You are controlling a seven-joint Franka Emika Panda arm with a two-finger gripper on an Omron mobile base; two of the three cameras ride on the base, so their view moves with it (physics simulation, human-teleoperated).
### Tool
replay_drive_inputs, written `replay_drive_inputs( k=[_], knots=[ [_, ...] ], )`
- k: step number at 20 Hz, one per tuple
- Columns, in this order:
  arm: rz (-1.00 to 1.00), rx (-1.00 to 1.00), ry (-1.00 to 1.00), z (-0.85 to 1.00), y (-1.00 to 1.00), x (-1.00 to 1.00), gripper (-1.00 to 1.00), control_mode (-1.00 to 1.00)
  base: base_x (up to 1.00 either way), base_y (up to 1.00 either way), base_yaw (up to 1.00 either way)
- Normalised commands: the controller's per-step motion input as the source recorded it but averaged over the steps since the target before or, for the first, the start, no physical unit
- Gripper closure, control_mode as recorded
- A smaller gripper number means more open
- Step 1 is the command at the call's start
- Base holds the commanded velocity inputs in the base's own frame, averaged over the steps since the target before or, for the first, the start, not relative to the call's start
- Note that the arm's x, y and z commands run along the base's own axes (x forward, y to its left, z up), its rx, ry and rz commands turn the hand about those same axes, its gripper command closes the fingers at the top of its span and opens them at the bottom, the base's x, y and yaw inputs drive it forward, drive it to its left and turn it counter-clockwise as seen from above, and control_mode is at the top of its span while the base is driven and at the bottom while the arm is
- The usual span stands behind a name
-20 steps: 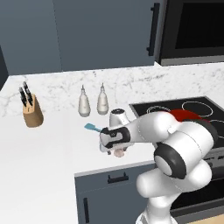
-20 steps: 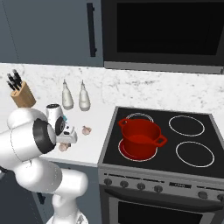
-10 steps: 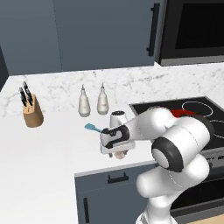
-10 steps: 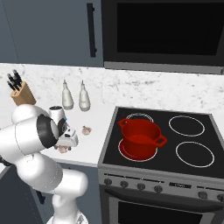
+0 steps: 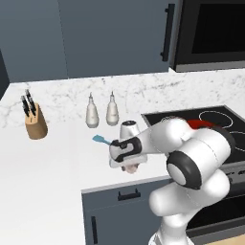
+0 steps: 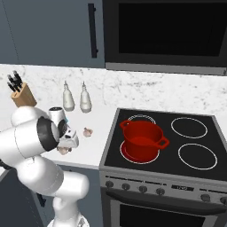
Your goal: Put the garlic and garlic in the pot. Retrieve the spatula and lightly stir the vegetables in the pot.
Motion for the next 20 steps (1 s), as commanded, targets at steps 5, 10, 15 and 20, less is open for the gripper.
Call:
replay_drive_inputs(
  k=[5,10,15,20],
  knots=[
    [0.00,0.00,-0.14,0.70,-0.38,-0.36,1.00,-1.00,0.00,0.00,0.00],
    [0.00,0.00,-0.17,1.00,-0.60,-0.25,1.00,-1.00,0.00,0.00,0.00],
    [0.00,0.00,-0.25,0.98,-0.64,-0.10,1.00,-1.00,0.00,0.00,0.00],
    [-0.01,0.00,-0.22,0.71,-0.72,-0.09,1.00,-1.00,0.00,0.00,0.00]
  ],
)
